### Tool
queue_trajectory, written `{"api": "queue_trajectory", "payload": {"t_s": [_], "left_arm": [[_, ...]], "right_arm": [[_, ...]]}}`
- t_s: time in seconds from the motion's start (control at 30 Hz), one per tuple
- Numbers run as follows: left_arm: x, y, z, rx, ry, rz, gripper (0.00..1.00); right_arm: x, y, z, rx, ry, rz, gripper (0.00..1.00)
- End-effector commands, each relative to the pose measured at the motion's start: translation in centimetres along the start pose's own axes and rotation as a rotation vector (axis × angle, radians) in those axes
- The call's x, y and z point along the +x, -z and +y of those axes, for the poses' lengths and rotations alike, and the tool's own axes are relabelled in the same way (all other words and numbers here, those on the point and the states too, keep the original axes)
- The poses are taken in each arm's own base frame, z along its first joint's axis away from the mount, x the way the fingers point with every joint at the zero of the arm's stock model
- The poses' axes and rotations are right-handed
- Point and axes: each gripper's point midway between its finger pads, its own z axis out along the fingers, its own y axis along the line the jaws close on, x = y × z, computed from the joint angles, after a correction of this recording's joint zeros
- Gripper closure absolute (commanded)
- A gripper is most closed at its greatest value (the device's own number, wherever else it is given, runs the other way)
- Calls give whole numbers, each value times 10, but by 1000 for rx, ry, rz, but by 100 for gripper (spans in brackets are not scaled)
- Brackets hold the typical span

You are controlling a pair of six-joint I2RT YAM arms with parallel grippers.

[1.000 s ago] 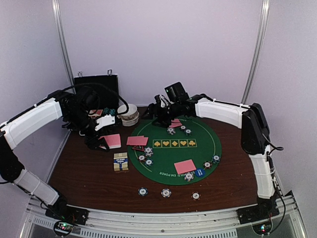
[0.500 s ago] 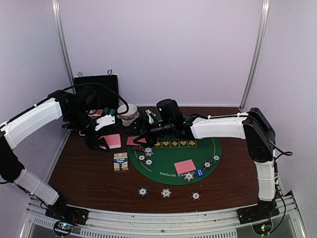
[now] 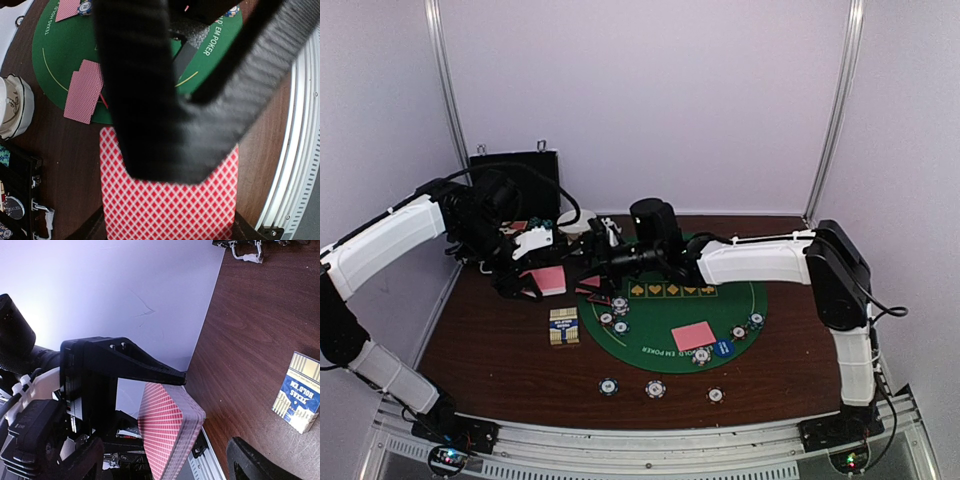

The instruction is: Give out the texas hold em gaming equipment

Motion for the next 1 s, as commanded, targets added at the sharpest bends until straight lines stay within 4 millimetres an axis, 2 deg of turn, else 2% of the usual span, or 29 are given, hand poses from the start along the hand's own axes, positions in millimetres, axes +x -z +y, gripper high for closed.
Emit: {"api": "queue_trajectory", "payload": {"t_s": [0.0,0.17,0.57,0.73,0.97], "left_arm": [[-15,6,4,-8,-13,-52,100],[-17,7,5,-9,-14,-56,100],[-21,8,6,-4,-15,-68,100],[-22,7,7,0,-13,-69,100],[-22,7,6,1,-11,-68,100]], "right_arm": [[5,-12,20,-65,22,35,12],[12,-27,19,-75,10,72,12],[16,-52,15,-94,-18,128,12],[18,-58,12,-86,-28,152,12],[17,-59,-5,-56,-64,168,16]]}}
